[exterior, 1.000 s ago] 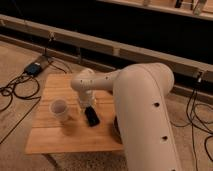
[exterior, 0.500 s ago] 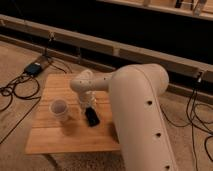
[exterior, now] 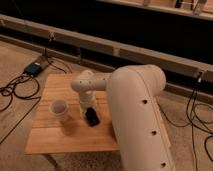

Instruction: Place the eraser in the ceramic cup

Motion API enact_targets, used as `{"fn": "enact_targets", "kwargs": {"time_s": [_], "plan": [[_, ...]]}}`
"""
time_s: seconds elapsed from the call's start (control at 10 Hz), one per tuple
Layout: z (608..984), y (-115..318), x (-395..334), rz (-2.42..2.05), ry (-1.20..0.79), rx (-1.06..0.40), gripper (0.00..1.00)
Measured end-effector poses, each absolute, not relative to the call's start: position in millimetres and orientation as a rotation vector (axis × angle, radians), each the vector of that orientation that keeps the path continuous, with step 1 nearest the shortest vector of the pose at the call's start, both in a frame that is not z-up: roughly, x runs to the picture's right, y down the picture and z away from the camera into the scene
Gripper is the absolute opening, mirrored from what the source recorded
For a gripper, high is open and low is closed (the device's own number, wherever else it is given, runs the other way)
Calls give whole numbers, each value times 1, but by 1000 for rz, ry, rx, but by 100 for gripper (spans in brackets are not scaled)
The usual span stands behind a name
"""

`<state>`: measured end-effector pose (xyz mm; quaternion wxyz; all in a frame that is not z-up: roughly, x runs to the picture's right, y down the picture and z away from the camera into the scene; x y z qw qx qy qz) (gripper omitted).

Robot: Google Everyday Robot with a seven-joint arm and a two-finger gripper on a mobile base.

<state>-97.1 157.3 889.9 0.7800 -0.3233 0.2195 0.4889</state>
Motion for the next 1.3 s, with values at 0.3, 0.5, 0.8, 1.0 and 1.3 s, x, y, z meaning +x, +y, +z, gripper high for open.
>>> {"fn": "enact_targets", "kwargs": {"time_s": [0.3, 0.5, 0.8, 1.0, 1.3], "plan": [[892, 158, -97, 1060, 481, -707, 30], [892, 156, -97, 1065, 477, -705, 9], [880, 135, -98, 1103, 425, -677, 0], [864, 104, -91, 1150, 353, -615, 0], [837, 66, -94, 1170, 252, -539, 0]]}}
